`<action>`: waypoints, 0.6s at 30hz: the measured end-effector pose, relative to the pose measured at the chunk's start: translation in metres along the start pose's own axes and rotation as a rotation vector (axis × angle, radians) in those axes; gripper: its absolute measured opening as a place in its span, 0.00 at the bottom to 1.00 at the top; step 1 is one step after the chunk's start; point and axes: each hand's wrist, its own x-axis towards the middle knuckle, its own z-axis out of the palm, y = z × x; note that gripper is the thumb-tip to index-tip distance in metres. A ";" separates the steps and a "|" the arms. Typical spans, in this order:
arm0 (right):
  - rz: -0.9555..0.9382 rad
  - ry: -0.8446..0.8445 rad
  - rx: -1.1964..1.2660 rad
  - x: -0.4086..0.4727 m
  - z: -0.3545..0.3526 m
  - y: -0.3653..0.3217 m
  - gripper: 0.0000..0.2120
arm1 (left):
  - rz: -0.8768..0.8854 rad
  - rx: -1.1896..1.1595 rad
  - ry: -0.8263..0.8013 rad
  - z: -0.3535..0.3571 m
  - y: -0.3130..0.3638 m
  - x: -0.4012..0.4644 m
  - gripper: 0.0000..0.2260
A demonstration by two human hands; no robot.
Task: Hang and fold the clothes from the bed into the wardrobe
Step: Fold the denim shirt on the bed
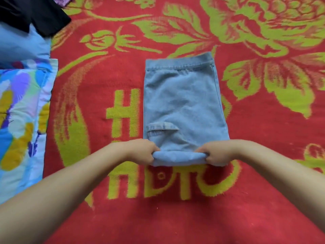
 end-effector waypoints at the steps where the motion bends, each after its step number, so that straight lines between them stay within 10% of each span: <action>1: -0.011 -0.126 0.050 -0.008 -0.007 0.000 0.16 | 0.017 -0.124 -0.149 -0.008 0.004 -0.003 0.05; 5: 0.009 -0.175 0.380 -0.021 -0.044 0.016 0.05 | -0.017 -0.663 -0.344 -0.033 -0.008 -0.009 0.07; 11: 0.269 0.986 0.415 0.023 -0.058 0.035 0.17 | -0.339 -1.348 0.549 -0.027 -0.049 0.034 0.07; 18: 0.521 0.998 0.229 0.043 -0.014 0.052 0.23 | -0.434 -1.306 0.895 0.035 0.001 0.060 0.13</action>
